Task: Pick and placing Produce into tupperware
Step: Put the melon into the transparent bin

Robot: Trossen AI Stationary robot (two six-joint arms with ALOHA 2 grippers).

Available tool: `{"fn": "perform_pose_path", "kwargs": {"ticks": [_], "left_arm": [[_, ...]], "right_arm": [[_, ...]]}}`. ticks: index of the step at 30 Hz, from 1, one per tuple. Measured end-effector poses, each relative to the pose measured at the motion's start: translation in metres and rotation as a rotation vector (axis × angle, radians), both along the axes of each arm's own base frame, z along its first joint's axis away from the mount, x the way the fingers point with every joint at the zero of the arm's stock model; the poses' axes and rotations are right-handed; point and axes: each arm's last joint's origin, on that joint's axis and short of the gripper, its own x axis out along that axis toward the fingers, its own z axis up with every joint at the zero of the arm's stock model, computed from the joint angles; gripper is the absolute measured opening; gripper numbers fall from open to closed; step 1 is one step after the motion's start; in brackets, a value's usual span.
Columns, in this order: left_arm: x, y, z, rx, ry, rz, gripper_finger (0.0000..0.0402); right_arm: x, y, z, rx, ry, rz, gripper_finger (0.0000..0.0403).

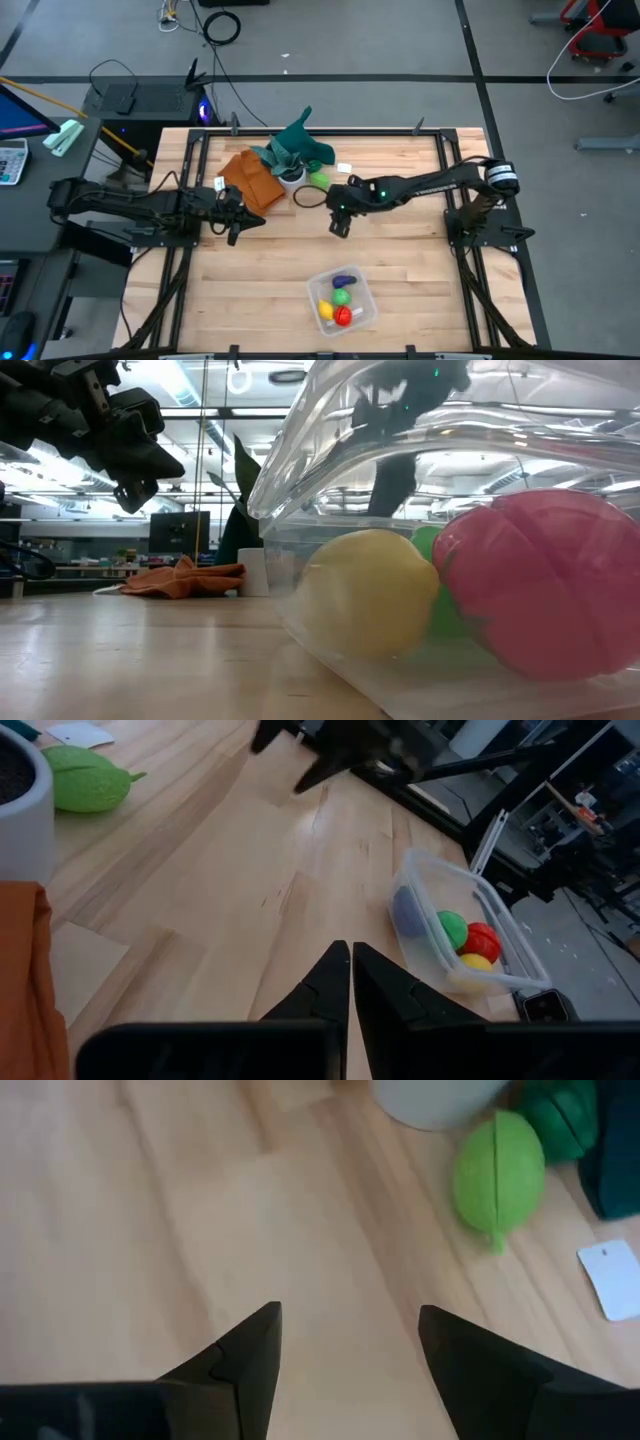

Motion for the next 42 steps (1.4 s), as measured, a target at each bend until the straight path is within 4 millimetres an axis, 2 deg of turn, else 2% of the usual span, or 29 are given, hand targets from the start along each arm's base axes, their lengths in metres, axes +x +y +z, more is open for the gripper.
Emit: {"fn": "perform_pose_path", "kwargs": {"ticks": [5, 9, 13, 23, 28, 36, 42], "left_arm": [[0.000, 0.000, -0.001, -0.002, 0.006, 0.001, 0.0017], [0.000, 0.000, -0.001, -0.002, 0.006, 0.001, 0.0012], [0.000, 0.000, -0.001, -0.003, 0.008, 0.001, 0.0016], [0.000, 0.000, -0.001, -0.010, 0.008, 0.004, 0.0019], [0.000, 0.000, -0.001, -0.027, 0.008, 0.010, 0.0012], [0.000, 0.000, -0.001, -0.035, 0.009, 0.012, 0.0022], [0.000, 0.000, -0.001, -0.034, 0.008, 0.018, 0.0016]], "right_arm": [[-0.010, -0.016, -0.027, -0.001, -0.003, -0.097, 0.0202], [-0.016, -0.025, -0.047, 0.030, -0.070, -0.173, 0.0202], [-0.019, -0.033, -0.058, 0.051, -0.152, -0.232, 0.0203], [-0.022, -0.061, -0.057, -0.054, -0.198, -0.284, 0.0248], [-0.022, -0.076, -0.055, -0.079, -0.209, -0.232, 0.0286], [-0.022, -0.081, -0.054, -0.128, -0.188, -0.107, 0.0338], [-0.020, -0.082, -0.056, -0.170, -0.181, -0.060, 0.0344]]}}
